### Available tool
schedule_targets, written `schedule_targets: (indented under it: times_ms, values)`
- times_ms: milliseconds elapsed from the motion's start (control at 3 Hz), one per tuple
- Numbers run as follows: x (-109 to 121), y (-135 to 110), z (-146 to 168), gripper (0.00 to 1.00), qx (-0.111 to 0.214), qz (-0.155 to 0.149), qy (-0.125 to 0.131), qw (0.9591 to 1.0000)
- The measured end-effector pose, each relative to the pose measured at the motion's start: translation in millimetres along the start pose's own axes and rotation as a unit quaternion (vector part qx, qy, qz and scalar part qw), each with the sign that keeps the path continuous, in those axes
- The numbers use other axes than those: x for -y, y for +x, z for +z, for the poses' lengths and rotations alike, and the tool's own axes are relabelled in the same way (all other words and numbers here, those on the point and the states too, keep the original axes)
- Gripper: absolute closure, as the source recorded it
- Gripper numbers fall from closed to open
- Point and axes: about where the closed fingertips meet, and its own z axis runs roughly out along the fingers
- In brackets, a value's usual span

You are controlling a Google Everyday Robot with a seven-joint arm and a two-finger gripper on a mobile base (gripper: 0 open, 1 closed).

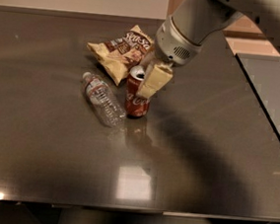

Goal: Move coke can near water bottle

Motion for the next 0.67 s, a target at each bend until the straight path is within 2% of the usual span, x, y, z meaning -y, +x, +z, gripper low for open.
schedule_targets:
  times_ms: [667]
  values:
    - [1.2,-2.2,8.8,0.35,-0.006,-0.008,-0.003,0.9999]
